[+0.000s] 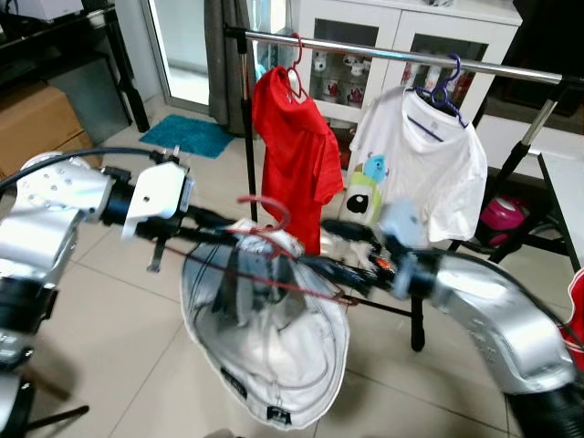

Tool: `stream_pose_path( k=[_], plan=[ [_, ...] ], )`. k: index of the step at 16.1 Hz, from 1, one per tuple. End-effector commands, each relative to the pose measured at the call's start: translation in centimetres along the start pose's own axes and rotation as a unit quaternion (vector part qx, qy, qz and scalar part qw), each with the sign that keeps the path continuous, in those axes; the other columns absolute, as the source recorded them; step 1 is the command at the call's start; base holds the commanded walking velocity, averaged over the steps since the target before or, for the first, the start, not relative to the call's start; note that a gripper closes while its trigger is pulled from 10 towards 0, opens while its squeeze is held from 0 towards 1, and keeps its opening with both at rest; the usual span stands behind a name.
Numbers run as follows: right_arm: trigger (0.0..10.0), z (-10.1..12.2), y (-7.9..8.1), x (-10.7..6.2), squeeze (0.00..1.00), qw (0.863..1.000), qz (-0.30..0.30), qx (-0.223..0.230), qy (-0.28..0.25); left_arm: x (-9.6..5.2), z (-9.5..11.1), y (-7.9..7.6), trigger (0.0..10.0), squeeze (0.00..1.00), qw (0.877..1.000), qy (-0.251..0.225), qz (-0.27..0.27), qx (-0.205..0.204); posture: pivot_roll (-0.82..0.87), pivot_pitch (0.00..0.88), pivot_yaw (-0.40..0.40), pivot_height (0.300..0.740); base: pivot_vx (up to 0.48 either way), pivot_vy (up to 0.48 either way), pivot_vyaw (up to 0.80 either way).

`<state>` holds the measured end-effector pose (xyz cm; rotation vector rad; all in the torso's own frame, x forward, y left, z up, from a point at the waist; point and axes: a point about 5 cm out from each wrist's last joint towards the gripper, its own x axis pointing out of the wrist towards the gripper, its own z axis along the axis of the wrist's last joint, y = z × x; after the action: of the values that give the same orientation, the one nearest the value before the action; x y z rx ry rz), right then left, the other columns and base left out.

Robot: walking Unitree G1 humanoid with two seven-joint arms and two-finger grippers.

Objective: Hang hanger

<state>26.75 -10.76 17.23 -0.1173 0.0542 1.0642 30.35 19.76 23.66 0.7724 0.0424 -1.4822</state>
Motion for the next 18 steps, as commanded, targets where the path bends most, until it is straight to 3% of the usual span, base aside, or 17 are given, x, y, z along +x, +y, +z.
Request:
stream_pose_path(
  k=[1,7,8,9,13,14,15,16,18],
  plan=[
    [10.0,0.0,-0.2,0.5,1.0,1.0,-0.015,-0.005,0.013,-0.4,1.0,0.9,0.0,0.0,0.999,-0.016,0.022,0.03,-0.09,0.0,0.036,0.74,0.0,0.0,0.0],
    [10.0,0.9,1.2,1.9,1.0,0.999,0.042,-0.014,0.006,-0.3,0.6,1.6,0.0,0.0,0.998,-0.018,0.052,0.044,-0.09,0.0,0.039,0.74,0.0,0.0,0.0],
    [10.0,0.8,1.4,2.1,0.57,0.999,0.046,-0.014,0.008,-0.3,0.7,1.7,0.0,0.0,0.997,-0.025,0.057,0.048,-0.09,0.0,0.04,0.74,0.0,0.0,0.0],
    [10.0,0.6,1.6,2.6,0.0,0.999,0.048,-0.013,0.013,-0.2,1.2,2.1,0.0,0.0,0.996,-0.039,0.065,0.056,-0.09,0.0,0.042,0.74,0.0,0.0,0.0],
    [10.0,-0.5,1.1,3.6,0.0,0.999,0.013,0.012,0.031,0.1,2.0,2.6,0.0,0.0,0.994,-0.057,0.073,0.066,-0.09,0.0,0.044,0.74,0.0,0.0,0.0],
    [3.3,-0.9,0.8,4.0,0.0,0.999,-0.004,0.02,0.034,0.1,2.1,2.7,0.0,0.0,0.993,-0.059,0.074,0.068,-0.09,0.0,0.044,0.74,0.0,0.0,0.0],
    [0.5,-0.9,0.7,4.0,0.0,0.999,-0.006,0.023,0.033,0.1,2.1,2.7,0.0,0.0,0.993,-0.059,0.075,0.068,-0.09,0.0,0.045,0.74,0.0,0.0,0.0],
    [0.0,-1.0,0.7,4.1,0.0,0.999,-0.008,0.025,0.033,0.1,2.2,2.7,0.0,0.0,0.993,-0.058,0.076,0.068,-0.09,0.0,0.045,0.74,0.0,0.0,0.0],
    [0.0,-1.1,0.6,4.1,0.0,0.999,-0.01,0.027,0.033,-0.1,2.2,2.7,0.0,0.0,0.993,-0.058,0.078,0.066,-0.09,0.0,0.046,0.74,0.0,0.0,0.0]
  ],
)
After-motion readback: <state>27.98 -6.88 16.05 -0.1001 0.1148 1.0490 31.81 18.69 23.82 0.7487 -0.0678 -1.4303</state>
